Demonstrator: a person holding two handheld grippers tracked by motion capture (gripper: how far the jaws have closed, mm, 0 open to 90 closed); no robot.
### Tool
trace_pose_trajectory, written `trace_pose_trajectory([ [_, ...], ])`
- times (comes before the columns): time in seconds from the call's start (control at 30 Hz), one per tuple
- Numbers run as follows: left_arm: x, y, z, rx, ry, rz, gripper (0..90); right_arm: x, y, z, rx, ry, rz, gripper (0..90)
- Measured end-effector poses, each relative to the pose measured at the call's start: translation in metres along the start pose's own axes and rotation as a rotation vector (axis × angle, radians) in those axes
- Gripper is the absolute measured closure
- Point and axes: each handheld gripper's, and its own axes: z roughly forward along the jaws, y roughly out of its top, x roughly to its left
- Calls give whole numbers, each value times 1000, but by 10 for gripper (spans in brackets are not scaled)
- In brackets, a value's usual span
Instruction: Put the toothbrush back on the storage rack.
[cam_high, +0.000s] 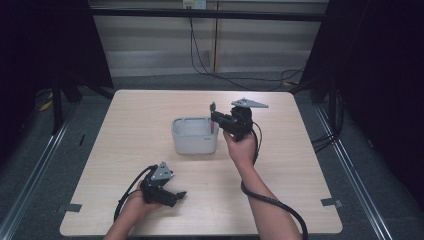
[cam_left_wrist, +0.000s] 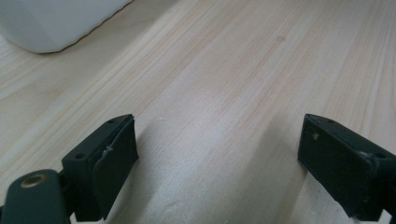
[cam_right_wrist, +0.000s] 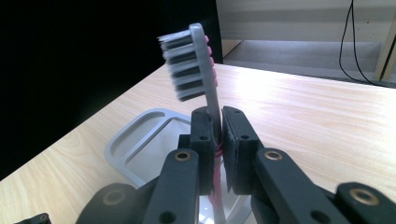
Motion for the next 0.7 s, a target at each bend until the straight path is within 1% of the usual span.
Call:
trace_pose_trajectory([
  [0.3, 0, 0, 0, 0, 1, 0, 115, 1, -2, 0, 6, 0, -4, 831],
  [0.5, 0, 0, 0, -1, 2, -1, 114, 2, -7, 0, 12, 0, -8, 830],
  [0.67, 0, 0, 0, -1, 3, -1, 115, 1, -11, -2, 13, -4, -1, 830],
  [0.7, 0, 0, 0, -1, 3, -1, 114, 1, -12, -2, 13, -1, -7, 830],
])
